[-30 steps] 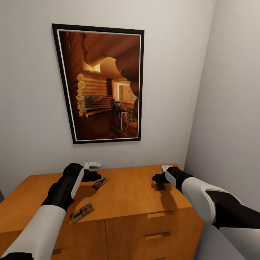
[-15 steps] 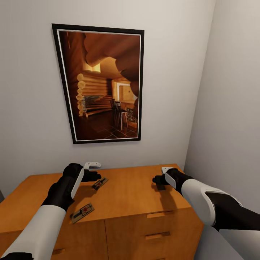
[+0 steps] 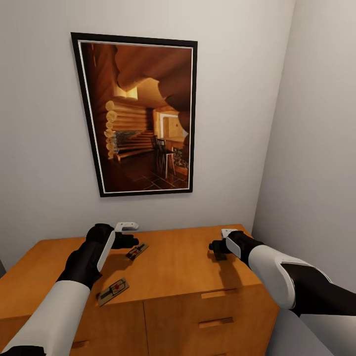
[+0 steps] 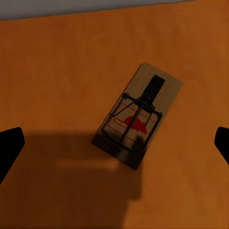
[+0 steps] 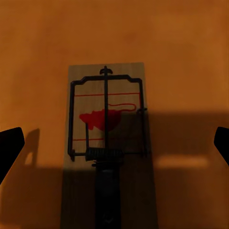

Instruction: Take the four mousetraps from the cabinet in the bathroom and place them on the bathroom floor. Make sure all four end up on the same floor surface, and ensure that at least two of them are either under or directly next to the same bathroom sink.

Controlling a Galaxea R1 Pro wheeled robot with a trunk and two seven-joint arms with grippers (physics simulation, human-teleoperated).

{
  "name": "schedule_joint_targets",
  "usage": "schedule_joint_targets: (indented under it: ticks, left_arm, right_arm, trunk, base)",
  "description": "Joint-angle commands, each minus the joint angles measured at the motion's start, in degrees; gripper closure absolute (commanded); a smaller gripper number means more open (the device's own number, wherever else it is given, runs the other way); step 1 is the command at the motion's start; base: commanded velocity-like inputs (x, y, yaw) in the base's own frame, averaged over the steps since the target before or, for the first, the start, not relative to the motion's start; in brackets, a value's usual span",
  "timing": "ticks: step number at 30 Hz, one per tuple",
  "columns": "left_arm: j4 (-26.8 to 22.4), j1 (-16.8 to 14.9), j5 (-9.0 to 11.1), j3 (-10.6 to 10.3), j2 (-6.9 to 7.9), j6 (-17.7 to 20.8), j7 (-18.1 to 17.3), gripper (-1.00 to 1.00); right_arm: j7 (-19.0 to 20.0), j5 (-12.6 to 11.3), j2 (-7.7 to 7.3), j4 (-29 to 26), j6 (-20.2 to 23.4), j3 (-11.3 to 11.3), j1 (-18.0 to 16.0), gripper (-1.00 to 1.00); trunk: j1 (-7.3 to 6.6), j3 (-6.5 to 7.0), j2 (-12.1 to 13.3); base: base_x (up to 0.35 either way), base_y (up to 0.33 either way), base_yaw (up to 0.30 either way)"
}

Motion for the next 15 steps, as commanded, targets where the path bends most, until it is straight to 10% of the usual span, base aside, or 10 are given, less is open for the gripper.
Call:
schedule_joint_targets:
  ticks: [1,15]
  left_arm:
    - [0.0,-0.1,0.0,0.0,0.03,0.2,-0.1,-1.00]
    - [0.0,-0.1,0.0,0.0,-0.17,0.2,-0.1,-1.00]
  right_arm:
    - [-0.1,0.5,0.01,0.0,0.2,-0.5,-0.1,-1.00]
    - [-0.3,0.5,0.11,0.0,0.1,-0.5,0.0,-1.00]
  trunk:
    - [0.01,-0.08,-0.1]
    - [0.01,-0.08,-0.1]
  base:
    - [0.000,0.000,0.000]
    - [0.000,0.000,0.000]
